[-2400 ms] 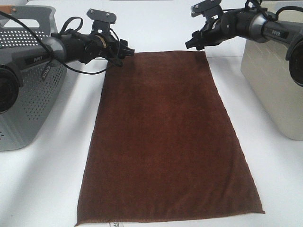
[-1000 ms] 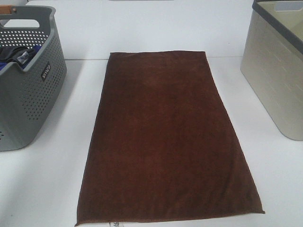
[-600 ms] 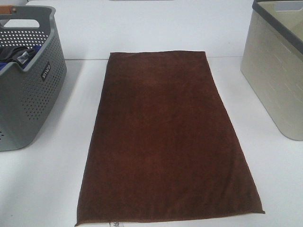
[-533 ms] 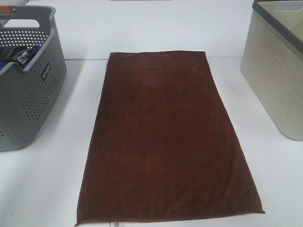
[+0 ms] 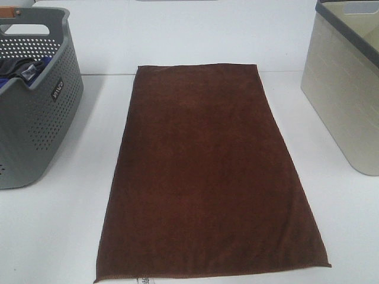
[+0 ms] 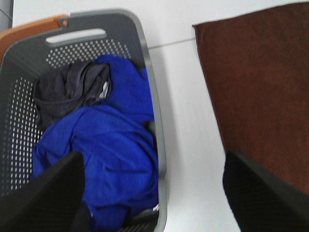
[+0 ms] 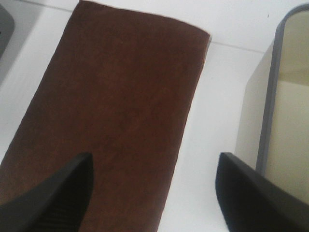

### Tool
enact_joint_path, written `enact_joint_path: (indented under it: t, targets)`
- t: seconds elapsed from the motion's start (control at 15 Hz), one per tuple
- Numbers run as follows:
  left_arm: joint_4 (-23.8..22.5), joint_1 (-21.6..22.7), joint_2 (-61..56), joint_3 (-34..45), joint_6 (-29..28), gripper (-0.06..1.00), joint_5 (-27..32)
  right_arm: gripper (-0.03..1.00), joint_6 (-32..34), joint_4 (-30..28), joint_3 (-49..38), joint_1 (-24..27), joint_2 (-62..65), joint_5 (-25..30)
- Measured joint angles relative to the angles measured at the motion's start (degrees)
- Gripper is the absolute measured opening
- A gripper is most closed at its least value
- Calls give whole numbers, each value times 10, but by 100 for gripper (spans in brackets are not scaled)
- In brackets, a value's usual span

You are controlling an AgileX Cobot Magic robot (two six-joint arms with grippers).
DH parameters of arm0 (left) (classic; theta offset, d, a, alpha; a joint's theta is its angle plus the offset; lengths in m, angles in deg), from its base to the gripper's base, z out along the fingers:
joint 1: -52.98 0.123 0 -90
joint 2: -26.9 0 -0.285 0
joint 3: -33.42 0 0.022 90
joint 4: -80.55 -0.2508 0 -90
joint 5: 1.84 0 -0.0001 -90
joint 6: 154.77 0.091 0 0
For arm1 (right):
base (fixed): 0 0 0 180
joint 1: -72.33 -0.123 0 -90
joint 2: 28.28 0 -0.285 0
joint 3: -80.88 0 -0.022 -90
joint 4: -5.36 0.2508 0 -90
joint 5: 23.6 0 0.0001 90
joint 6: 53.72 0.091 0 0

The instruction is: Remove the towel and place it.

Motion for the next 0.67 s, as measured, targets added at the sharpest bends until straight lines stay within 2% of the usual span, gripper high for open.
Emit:
enact_joint_path:
  t: [0.47,0.67]
  targets:
    - [43,0,-288,399,-10,75,3,68,-3,26,-378,0,206,2]
    - [76,0,-407,526,-10,75,4,68,-3,30,-525,0,278,1]
